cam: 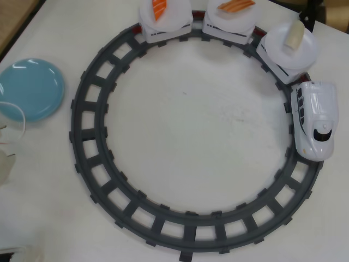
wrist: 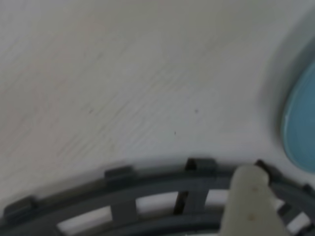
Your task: Pick up the sushi from the Shinkansen and put it on the blue dish
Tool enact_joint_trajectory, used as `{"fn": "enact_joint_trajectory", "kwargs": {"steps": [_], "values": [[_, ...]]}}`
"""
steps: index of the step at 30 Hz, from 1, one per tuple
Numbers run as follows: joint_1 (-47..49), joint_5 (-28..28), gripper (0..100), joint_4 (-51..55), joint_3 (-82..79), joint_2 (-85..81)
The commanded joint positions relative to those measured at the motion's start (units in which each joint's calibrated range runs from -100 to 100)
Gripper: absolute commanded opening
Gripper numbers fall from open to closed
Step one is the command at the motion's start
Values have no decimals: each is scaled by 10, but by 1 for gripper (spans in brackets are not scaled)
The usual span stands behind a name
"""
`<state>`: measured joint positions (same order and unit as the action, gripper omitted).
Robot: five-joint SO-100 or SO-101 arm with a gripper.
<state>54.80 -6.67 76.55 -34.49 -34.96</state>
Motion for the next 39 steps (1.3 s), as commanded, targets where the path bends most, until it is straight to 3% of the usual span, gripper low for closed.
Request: {"fn": "enact_joint_trajectory", "kwargs": {"steps": [1,6,13,22,30,39], "values": [[-20,-10,22,73,37,-113],[-92,-31,22,167,42,-232],[-300,-62,22,167,29,-243],[-492,-41,22,37,39,-111],[-574,17,22,31,191,97],[-611,20,22,111,375,249]]}}
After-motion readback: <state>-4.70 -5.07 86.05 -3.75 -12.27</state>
